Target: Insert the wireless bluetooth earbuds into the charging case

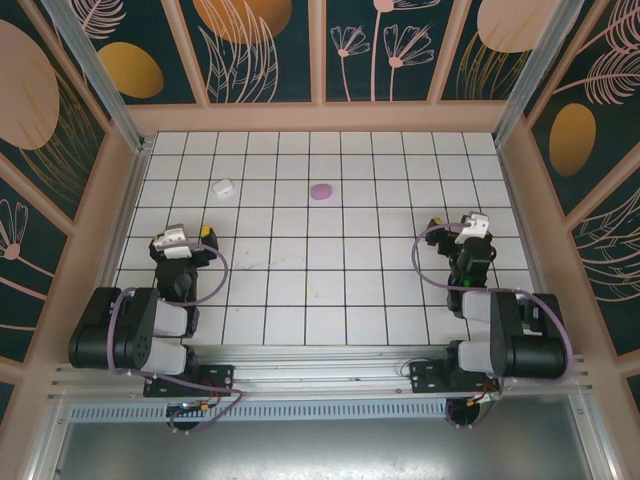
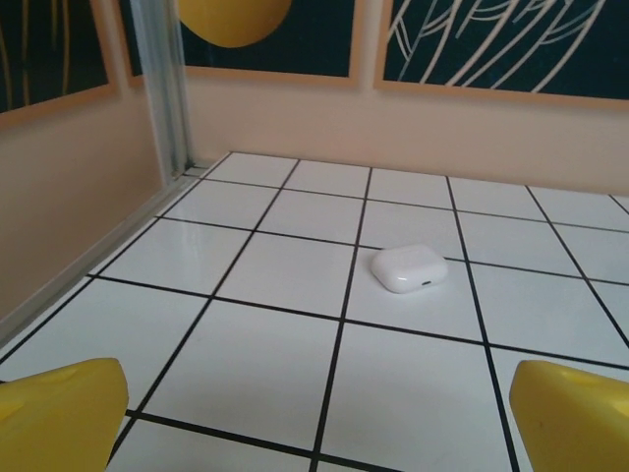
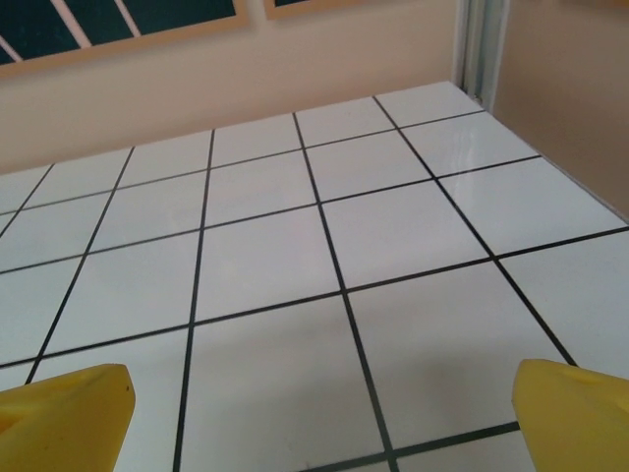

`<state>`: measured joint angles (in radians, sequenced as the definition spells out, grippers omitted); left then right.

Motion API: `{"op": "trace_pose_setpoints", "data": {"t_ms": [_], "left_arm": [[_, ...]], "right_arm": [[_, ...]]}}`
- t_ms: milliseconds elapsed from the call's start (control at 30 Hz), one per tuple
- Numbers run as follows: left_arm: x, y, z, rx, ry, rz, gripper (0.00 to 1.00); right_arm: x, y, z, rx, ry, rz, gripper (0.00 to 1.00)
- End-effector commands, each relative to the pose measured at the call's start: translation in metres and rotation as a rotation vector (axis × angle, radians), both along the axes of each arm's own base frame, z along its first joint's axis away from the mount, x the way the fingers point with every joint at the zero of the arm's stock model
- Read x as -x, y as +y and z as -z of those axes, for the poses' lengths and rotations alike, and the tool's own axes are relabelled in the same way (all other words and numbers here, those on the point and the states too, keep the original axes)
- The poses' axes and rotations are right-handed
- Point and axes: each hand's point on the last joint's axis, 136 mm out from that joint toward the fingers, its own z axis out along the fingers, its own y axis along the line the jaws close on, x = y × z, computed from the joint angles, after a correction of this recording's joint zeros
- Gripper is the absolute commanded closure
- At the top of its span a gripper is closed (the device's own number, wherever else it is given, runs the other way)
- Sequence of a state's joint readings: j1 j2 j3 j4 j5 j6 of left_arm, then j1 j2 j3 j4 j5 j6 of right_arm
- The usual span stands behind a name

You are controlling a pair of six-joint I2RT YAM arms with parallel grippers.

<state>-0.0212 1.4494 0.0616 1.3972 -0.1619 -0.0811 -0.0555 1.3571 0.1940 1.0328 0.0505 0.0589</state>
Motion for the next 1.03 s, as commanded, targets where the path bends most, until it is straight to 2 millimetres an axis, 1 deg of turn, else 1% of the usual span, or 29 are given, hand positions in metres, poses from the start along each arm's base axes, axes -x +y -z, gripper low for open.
{"op": "trace_pose_setpoints", "data": {"t_ms": [0, 33, 67, 133, 167, 200, 233, 267, 333, 1000], "left_arm": [[-0.008, -0.006, -0.029, -0.021, -0.115, 0.042, 0.01], [-0.011, -0.006, -0.025, -0.021, -0.100, 0.039, 0.02], [-0.014, -0.004, -0.023, -0.019, -0.096, 0.032, 0.02], [-0.023, -0.004, -0.017, -0.018, -0.049, 0.031, 0.01], [-0.029, -0.006, -0.016, -0.019, -0.036, 0.036, 0.01], [-0.034, -0.006, -0.013, -0.021, -0.014, 0.038, 0.02], [-0.042, -0.004, -0.009, -0.014, 0.023, 0.028, 0.02], [-0.043, -0.004, -0.008, -0.007, 0.025, 0.025, 0.01], [-0.042, 0.000, -0.009, -0.005, 0.021, 0.005, 0.01], [-0.041, 0.000, -0.009, -0.006, 0.018, 0.005, 0.01]], "right_arm": [[-0.004, -0.001, -0.025, -0.015, -0.138, -0.011, 0.01], [-0.004, -0.001, -0.022, -0.010, -0.139, -0.010, 0.01], [-0.005, 0.005, -0.019, -0.009, -0.136, -0.050, 0.01], [-0.011, 0.011, -0.010, -0.004, -0.121, -0.087, 0.01], [-0.016, 0.012, -0.009, -0.001, -0.114, -0.094, 0.01], [-0.018, 0.013, -0.004, -0.005, -0.078, -0.097, 0.01], [-0.019, 0.014, -0.005, 0.002, -0.087, -0.098, 0.01], [-0.020, 0.013, -0.004, 0.005, -0.075, -0.089, 0.01], [-0.021, 0.015, -0.004, 0.019, -0.071, -0.082, 0.01], [-0.022, 0.018, -0.003, 0.032, -0.069, -0.088, 0.01]]}}
